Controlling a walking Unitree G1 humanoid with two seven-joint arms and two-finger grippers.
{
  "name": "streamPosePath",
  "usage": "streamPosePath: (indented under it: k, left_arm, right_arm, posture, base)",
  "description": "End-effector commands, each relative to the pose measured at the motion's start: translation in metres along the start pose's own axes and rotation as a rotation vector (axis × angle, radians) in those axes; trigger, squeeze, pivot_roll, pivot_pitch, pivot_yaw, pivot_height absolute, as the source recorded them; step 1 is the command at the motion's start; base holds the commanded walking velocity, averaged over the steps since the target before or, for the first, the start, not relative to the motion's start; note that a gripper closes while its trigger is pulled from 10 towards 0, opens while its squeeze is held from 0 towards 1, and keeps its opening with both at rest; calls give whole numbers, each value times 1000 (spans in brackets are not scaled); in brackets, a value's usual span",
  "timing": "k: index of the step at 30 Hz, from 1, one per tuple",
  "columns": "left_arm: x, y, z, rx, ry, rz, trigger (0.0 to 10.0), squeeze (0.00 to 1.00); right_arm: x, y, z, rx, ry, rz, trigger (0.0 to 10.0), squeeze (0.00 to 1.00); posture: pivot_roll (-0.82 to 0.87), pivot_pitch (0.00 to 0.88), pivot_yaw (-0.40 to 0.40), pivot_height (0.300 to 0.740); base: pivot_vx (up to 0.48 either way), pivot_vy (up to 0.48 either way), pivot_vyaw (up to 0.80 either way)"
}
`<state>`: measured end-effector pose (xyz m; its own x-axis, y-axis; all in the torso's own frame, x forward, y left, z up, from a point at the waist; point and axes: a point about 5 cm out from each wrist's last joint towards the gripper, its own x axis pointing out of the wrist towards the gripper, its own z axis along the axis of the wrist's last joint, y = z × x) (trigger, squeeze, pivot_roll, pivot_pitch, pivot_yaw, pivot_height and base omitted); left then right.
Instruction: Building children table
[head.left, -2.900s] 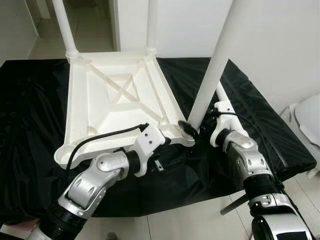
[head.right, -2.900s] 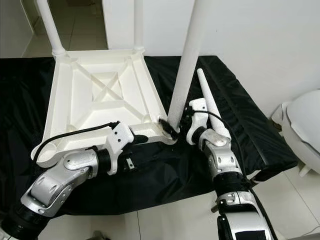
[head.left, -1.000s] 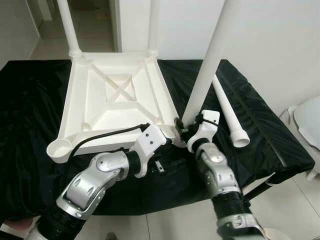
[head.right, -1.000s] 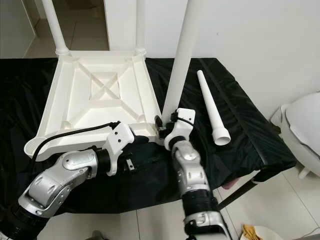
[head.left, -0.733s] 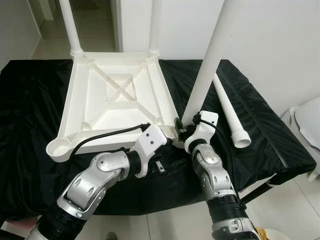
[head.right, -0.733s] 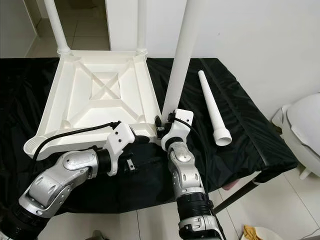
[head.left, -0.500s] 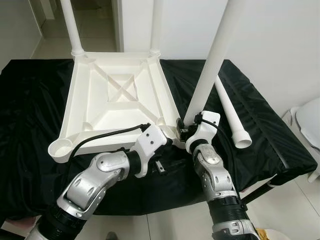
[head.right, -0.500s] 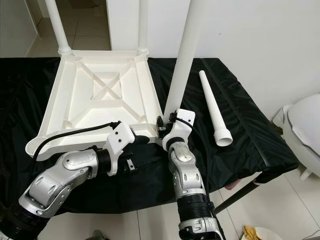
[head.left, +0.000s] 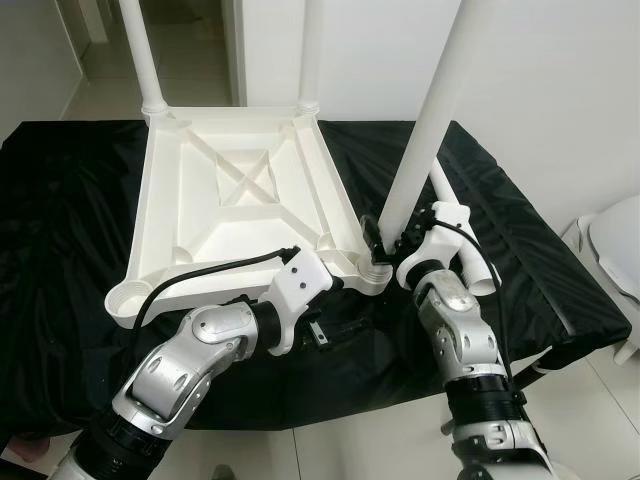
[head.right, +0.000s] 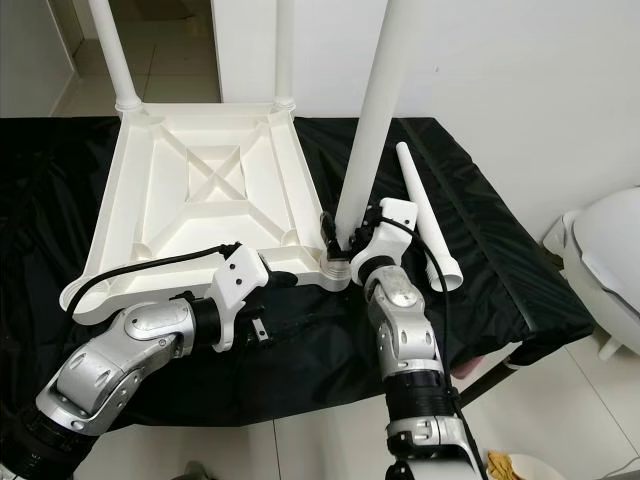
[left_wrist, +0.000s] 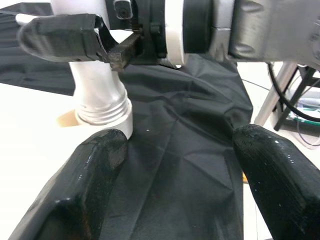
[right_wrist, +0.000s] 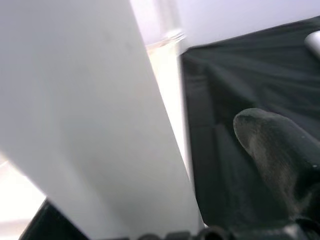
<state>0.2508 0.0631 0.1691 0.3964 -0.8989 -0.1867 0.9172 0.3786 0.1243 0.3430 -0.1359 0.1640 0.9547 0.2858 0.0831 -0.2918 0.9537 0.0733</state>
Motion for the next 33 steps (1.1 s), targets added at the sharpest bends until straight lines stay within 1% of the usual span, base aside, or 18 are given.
streamPosePath:
  k: [1, 2, 3, 4, 5, 6, 8, 9, 10, 15, 17, 18, 19, 20, 21, 22, 23, 33]
  left_arm:
    - [0, -2, 2, 3, 0, -35, 10000, 0]
    - [0, -2, 2, 3, -1, -34, 10000, 0]
    - [0, -2, 2, 3, -1, -34, 10000, 0]
    - [0, -1, 3, 4, -3, -31, 10000, 0]
    - [0, -1, 3, 4, -3, -31, 10000, 0]
    - [0, -1, 4, 3, -5, -29, 10000, 0]
    - [-1, 0, 5, 2, -6, -25, 10000, 0]
    - [-1, 0, 5, 2, -6, -25, 10000, 0]
    - [-1, 0, 5, 3, -5, -22, 10000, 0]
    - [-1, 0, 5, 4, -4, -20, 10000, 0]
    - [-3, 2, 6, 8, -3, -11, 10000, 0]
    - [-3, 2, 6, 8, -3, -11, 10000, 0]
    - [-3, 2, 6, 8, -4, -8, 10000, 0]
    - [-3, 2, 6, 8, -4, -8, 10000, 0]
    - [-3, 3, 6, 7, -5, -7, 10000, 0]
    - [-3, 3, 6, 7, -5, -7, 10000, 0]
    - [-3, 3, 7, 7, -6, -7, 10000, 0]
    - [-3, 4, 8, 12, -5, -4, 10000, 0]
  right_arm:
    - [0, -3, -1, 12, 1, 30, 10000, 0]
    - [3, -7, -1, -14, 10, 91, 10000, 0]
    - [3, -7, -1, -14, 10, 91, 10000, 0]
    - [6, -11, -2, -55, 27, 172, 10000, 0]
    - [6, -11, -2, -55, 27, 172, 10000, 0]
    - [7, -13, -5, -59, 48, 232, 10000, 0]
    - [9, -17, -8, -63, 74, 295, 10000, 0]
    - [9, -17, -8, -63, 74, 295, 10000, 0]
    - [10, -19, -10, -72, 89, 322, 10000, 0]
    - [11, -21, -11, -82, 99, 340, 10000, 0]
    - [15, -26, -12, -105, 116, 386, 10000, 0]
    - [15, -26, -12, -105, 116, 386, 10000, 0]
    - [18, -28, -11, -118, 124, 399, 9294, 0]
    - [18, -28, -11, -118, 124, 399, 9294, 0]
    - [20, -30, -11, -121, 134, 413, 2078, 0]
    - [20, -30, -11, -121, 134, 413, 2078, 0]
    - [21, -31, -11, -127, 143, 424, 0, 0]
    - [22, -32, -15, -140, 183, 461, 0, 0]
  posture:
    - [-33, 1, -60, 740]
    - [-31, 5, -57, 740]
    - [-31, 5, -57, 740]
    - [-27, 9, -55, 740]
    - [-27, 9, -55, 740]
    - [-26, 12, -54, 740]
    - [-23, 15, -51, 740]
    - [-23, 15, -51, 740]
    - [-14, 17, -53, 740]
    - [-14, 17, -53, 740]
    - [-10, 16, -50, 740]
    - [-10, 16, -50, 740]
    - [-10, 16, -50, 740]
    - [-10, 16, -50, 740]
    - [-9, 15, -47, 740]
    - [-9, 15, -47, 740]
    - [-9, 14, -45, 740]
    - [-5, 16, -48, 740]
  base:
    - [0, 0, 0]
    - [0, 0, 0]
    - [0, 0, 0]
    - [0, 0, 0]
    - [0, 0, 0]
    - [0, 0, 0]
    - [0, 0, 0]
    - [0, 0, 0]
    - [0, 0, 0]
    - [0, 0, 0]
    - [0, 0, 0]
    - [0, 0, 0]
    - [0, 0, 0]
    - [0, 0, 0]
    - [0, 0, 0]
    - [0, 0, 0]
    - [0, 0, 0]
    - [0, 0, 0]
